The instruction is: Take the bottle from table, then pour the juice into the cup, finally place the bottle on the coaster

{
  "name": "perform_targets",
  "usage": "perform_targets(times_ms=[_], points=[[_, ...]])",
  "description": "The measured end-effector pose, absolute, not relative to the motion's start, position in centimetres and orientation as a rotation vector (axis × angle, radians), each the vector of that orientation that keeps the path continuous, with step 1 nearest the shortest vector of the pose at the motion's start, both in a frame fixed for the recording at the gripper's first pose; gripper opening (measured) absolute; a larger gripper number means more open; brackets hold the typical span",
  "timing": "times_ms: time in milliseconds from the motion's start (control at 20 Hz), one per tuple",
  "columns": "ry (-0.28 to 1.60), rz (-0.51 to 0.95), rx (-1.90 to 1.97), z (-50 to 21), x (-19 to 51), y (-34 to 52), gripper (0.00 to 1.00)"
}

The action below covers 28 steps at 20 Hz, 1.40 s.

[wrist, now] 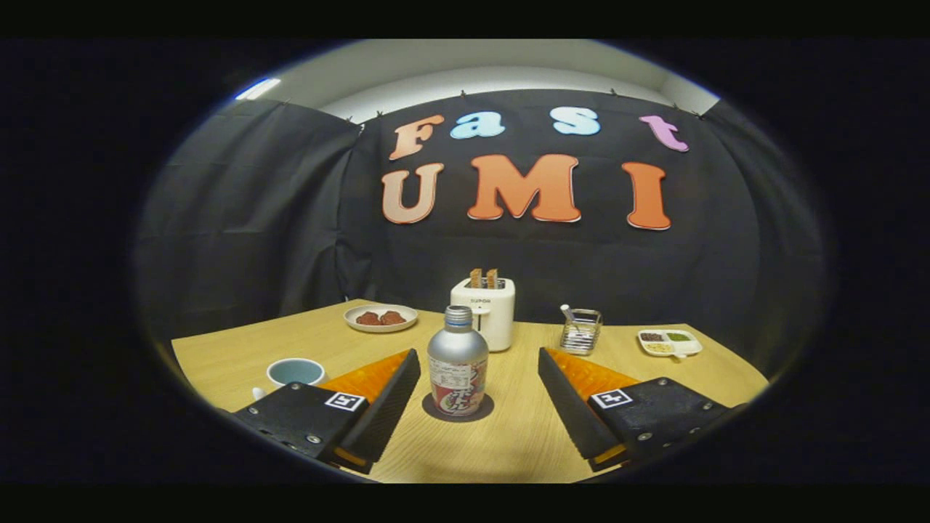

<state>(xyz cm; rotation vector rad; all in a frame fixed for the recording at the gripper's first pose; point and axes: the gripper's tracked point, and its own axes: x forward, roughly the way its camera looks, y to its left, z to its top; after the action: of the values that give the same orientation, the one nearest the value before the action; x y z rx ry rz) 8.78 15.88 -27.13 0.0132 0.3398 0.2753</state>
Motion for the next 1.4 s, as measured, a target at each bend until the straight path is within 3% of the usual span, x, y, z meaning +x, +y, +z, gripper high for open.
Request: perform_targets(times_ms=[700, 1400], points=[[0.14, 0.059, 0.08, -18.9, 1.2, 4.9, 0.97], [0.072, 0.062, 0.115, -12.7, -3.2, 3.3, 0.96]])
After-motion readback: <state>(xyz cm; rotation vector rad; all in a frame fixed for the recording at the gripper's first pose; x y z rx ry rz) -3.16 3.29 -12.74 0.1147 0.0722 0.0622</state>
